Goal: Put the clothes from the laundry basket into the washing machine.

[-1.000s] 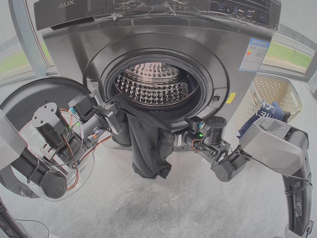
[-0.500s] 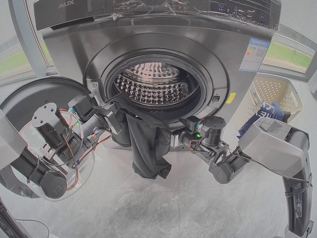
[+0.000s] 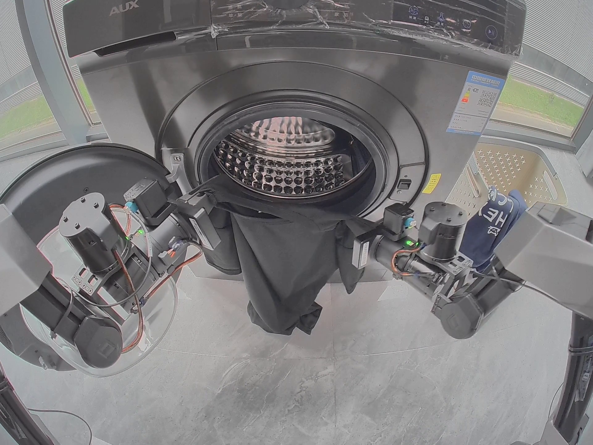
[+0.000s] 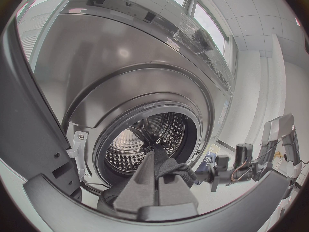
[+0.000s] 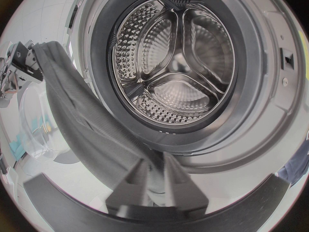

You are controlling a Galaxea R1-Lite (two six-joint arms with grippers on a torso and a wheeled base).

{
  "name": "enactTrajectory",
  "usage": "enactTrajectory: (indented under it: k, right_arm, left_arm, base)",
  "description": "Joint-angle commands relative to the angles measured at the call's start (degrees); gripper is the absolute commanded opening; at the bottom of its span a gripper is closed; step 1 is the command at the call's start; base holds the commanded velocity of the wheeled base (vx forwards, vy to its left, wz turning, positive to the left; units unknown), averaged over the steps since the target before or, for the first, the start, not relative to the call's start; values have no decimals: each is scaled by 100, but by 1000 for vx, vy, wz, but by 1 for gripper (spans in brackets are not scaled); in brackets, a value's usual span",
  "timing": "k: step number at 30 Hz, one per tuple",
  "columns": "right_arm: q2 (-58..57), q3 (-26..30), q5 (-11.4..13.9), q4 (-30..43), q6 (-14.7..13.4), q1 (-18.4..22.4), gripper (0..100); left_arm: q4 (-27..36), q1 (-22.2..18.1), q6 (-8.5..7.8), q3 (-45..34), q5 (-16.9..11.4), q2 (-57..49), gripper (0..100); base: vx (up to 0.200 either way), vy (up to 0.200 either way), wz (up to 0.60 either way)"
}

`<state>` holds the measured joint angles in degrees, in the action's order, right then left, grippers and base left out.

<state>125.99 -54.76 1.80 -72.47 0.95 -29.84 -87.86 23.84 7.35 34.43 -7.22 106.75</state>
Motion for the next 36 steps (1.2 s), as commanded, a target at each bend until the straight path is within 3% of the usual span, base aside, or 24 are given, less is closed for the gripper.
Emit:
enactTrajectory:
  k: [1, 6, 12, 21, 27, 36]
  right_arm:
    - [-971, 581, 118, -48, 37, 145, 0]
    - [-1613, 906, 127, -188, -34, 101, 0]
    - [-2650, 1644, 31, -302, -526, -162, 0]
    - [-2896, 1679, -40, -355, -535, -83, 0]
    - [-3274, 1688, -49, -338, -508, -101, 0]
    - [-3502, 1653, -49, -338, -482, -189, 0]
  left_arm:
    - [-3, -47, 3, -24, 1, 12, 0]
    - [5, -38, 3, -32, 1, -84, 0]
    - [58, 24, -6, -156, -34, -550, 0]
    - [366, 68, -14, -199, -25, -1157, 0]
    - [814, 437, -14, -173, 1, -1737, 0]
    - [1192, 463, -41, -129, -8, -2124, 0]
  base:
    - [0, 0, 0]
    - [0, 0, 0]
    - [0, 0, 0]
    - [0, 0, 0]
    - [0, 0, 0]
    - [0, 0, 0]
